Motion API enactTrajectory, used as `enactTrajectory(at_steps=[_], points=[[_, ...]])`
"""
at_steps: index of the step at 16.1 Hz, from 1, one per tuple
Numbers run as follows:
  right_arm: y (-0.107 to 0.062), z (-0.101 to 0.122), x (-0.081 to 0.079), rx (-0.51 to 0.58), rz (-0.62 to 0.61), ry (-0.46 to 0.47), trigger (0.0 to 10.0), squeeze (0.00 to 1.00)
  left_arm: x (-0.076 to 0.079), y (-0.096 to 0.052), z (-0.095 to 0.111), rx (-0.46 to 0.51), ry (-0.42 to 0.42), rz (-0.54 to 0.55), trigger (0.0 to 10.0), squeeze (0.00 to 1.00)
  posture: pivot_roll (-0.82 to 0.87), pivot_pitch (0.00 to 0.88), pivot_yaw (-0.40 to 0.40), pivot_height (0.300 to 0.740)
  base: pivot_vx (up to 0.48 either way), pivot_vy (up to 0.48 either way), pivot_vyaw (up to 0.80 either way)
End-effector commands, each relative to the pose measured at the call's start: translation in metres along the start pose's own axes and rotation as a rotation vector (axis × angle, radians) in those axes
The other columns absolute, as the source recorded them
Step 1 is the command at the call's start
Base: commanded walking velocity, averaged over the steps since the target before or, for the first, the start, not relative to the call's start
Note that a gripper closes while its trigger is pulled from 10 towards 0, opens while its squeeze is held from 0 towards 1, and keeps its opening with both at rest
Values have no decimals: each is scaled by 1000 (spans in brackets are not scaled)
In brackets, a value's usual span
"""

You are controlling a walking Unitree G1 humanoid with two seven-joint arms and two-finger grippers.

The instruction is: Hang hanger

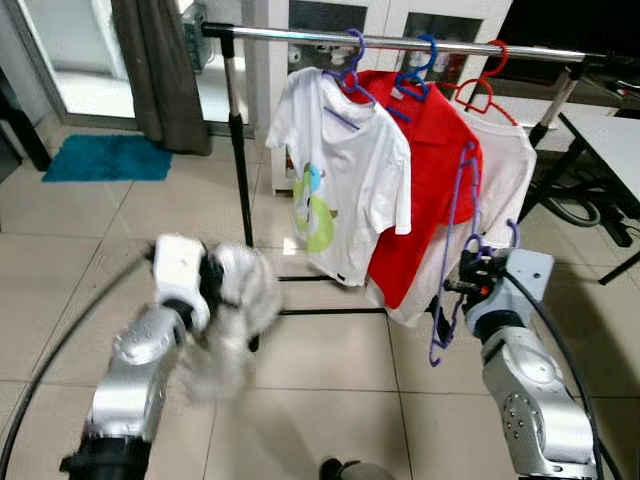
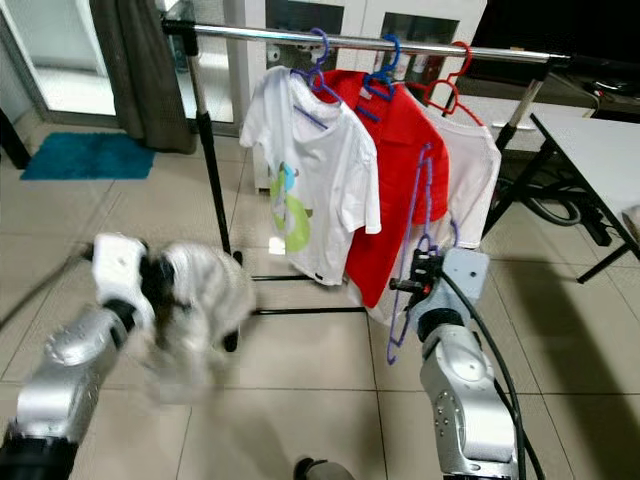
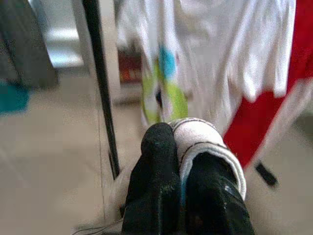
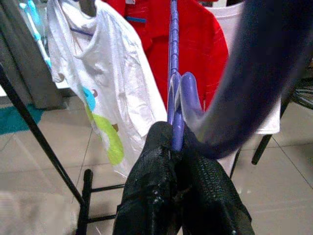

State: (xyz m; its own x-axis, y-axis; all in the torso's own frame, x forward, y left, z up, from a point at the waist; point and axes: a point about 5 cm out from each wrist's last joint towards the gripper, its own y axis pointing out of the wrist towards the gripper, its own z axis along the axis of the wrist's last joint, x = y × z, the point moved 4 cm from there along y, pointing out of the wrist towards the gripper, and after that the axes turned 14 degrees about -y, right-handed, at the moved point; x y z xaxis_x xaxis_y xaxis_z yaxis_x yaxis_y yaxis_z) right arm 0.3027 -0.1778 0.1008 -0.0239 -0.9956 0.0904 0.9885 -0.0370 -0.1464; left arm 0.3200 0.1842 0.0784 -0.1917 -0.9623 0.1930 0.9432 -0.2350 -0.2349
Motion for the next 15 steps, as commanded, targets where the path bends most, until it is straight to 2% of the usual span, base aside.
enactTrajectory(at_steps=[1, 2, 5, 8, 11, 12, 13, 15], points=[[-3, -11, 4, -54, 4, -15, 10000, 0, 16, 2, 5, 3, 14, -53, 10000, 0, -146, 0, -56, 740, 0, 0, -756], [-6, -16, 6, -77, -7, 5, 10000, 0, 21, -1, 4, 4, 15, -88, 10000, 0, -146, 0, -59, 740, 0, 0, -769], [-3, -17, 5, -87, -15, -9, 10000, 0, 16, 1, -1, -11, 21, -58, 10000, 0, -151, 0, -64, 740, 0, 0, -773], [1, -13, 14, -80, -35, -39, 10000, 0, 27, 4, 3, -13, 34, -91, 10000, 0, -149, 0, -60, 740, 0, 0, -773], [-2, -15, 13, -85, -33, -4, 10000, 0, 17, 4, -2, -15, 27, -29, 10000, 0, -156, 0, -65, 740, 0, 0, -779], [-1, -12, 8, -82, -2, -13, 10000, 0, 21, 8, 4, 2, 16, -38, 10000, 0, -159, 0, -65, 740, 0, 0, -788], [1, -10, 11, -87, -11, -58, 10000, 0, 26, 11, 6, 6, 20, -52, 10000, 0, -158, 0, -56, 740, 0, 0, -781], [1, -11, 17, -97, -40, -36, 10000, 0, 35, 9, 4, -9, 43, -92, 10000, 0, -155, 0, -58, 740, 0, 0, -756]])
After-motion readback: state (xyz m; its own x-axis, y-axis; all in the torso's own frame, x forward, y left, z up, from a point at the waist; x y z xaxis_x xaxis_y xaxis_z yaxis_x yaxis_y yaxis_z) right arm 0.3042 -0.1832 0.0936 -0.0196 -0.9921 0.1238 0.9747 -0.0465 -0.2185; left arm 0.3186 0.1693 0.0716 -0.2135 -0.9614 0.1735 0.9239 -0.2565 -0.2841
